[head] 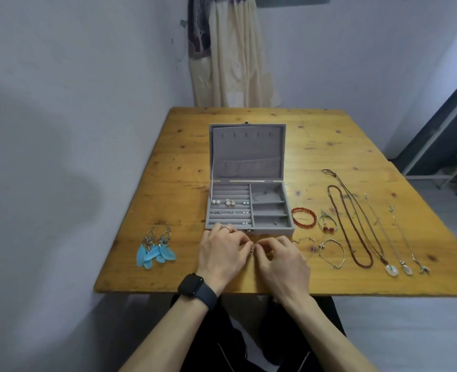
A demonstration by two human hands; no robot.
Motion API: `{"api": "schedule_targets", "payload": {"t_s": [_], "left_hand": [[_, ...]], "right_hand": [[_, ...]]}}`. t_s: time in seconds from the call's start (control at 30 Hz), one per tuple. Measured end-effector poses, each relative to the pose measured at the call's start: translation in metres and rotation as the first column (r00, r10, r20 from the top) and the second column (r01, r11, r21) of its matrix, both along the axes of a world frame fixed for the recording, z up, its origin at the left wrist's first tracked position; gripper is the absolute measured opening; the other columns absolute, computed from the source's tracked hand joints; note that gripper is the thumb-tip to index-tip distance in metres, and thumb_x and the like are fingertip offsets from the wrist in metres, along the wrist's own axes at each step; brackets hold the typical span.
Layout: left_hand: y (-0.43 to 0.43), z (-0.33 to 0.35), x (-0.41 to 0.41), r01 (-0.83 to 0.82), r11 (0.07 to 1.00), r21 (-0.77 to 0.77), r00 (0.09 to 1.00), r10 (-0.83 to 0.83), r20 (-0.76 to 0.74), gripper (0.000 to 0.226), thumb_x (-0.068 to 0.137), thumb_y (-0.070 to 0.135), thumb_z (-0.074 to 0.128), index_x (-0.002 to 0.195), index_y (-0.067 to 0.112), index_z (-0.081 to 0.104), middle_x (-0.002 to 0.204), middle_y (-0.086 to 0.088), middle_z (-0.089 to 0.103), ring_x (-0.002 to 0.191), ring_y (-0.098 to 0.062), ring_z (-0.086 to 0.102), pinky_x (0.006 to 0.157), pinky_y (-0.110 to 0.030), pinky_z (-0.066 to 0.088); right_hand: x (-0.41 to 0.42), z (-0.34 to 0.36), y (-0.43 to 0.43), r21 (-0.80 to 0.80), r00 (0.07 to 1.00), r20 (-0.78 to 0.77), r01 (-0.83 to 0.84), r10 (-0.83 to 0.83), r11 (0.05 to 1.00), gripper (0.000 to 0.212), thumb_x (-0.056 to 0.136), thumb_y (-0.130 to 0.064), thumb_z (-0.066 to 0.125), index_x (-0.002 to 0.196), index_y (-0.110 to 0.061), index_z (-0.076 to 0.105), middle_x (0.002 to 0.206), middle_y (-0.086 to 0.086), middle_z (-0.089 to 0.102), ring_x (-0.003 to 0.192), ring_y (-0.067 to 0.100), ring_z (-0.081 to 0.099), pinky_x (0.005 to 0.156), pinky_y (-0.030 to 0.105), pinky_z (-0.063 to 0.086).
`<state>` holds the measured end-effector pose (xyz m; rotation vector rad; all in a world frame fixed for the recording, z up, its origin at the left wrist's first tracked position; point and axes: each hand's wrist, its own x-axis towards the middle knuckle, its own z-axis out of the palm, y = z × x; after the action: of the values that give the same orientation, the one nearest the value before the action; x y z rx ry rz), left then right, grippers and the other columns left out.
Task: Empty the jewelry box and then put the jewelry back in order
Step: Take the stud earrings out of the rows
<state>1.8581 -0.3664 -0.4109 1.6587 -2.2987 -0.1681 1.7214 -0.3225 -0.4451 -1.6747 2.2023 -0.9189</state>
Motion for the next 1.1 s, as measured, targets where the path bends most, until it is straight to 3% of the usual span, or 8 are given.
{"api": "schedule_targets", "payload": {"t_s": [0.27,0.5,0.63,0.73,1.1], "left_hand": [[-0.005,-0.005,-0.004,-0.027,1.000,0.011,1.000,0.027,0.006,0.032,0.096,0.054,0.049,0.105,0.035,0.074,0.105,0.014,0.066,0.105,-0.011,0.052,0.089,-0.031,0.040],[-0.003,-0.008,0.002,-0.017,0.998,-0.052,0.998,0.015,-0.057,0.025,0.093,0.049,0.054,0.103,0.036,0.073,0.100,0.016,0.067,0.099,-0.010,0.054,0.085,-0.028,0.039],[0.006,-0.013,0.007,0.064,0.986,-0.151,0.997,-0.070,-0.031,0.016,0.085,0.042,0.062,0.091,0.035,0.074,0.088,0.014,0.063,0.088,-0.012,0.057,0.074,-0.029,0.042],[0.012,-0.017,0.008,0.128,0.972,-0.198,0.992,-0.129,0.004,0.028,0.081,0.040,0.052,0.092,0.034,0.077,0.086,0.010,0.059,0.083,-0.015,0.055,0.069,-0.032,0.046],[0.014,-0.018,0.022,0.133,0.979,-0.157,0.991,-0.131,0.024,0.030,0.080,0.040,0.049,0.091,0.034,0.076,0.093,0.010,0.060,0.088,-0.014,0.055,0.074,-0.031,0.044]], "right_hand": [[-0.003,-0.004,-0.001,-0.027,0.998,0.070,-0.004,0.006,1.000,0.023,0.092,-0.050,0.061,0.106,-0.038,0.075,0.099,-0.015,0.066,0.090,0.011,0.063,0.071,0.029,0.049],[-0.010,-0.009,0.007,-0.146,0.971,0.233,-0.011,0.045,0.989,0.014,0.090,-0.031,0.070,0.102,-0.029,0.077,0.090,-0.018,0.060,0.072,0.001,0.059,0.069,0.027,0.053],[-0.012,-0.016,0.014,-0.212,0.985,0.137,-0.072,0.103,0.975,0.017,0.085,-0.027,0.066,0.099,-0.027,0.077,0.089,-0.010,0.059,0.077,0.009,0.058,0.066,0.028,0.052],[-0.011,-0.018,0.017,-0.205,0.990,0.021,-0.134,0.142,0.969,0.027,0.080,-0.030,0.062,0.101,-0.028,0.078,0.090,-0.005,0.060,0.084,0.015,0.058,0.066,0.029,0.052],[-0.010,-0.018,0.016,-0.145,0.986,-0.054,-0.164,0.158,0.976,0.028,0.084,-0.031,0.063,0.108,-0.025,0.077,0.096,-0.003,0.065,0.088,0.016,0.056,0.070,0.032,0.052]]}}
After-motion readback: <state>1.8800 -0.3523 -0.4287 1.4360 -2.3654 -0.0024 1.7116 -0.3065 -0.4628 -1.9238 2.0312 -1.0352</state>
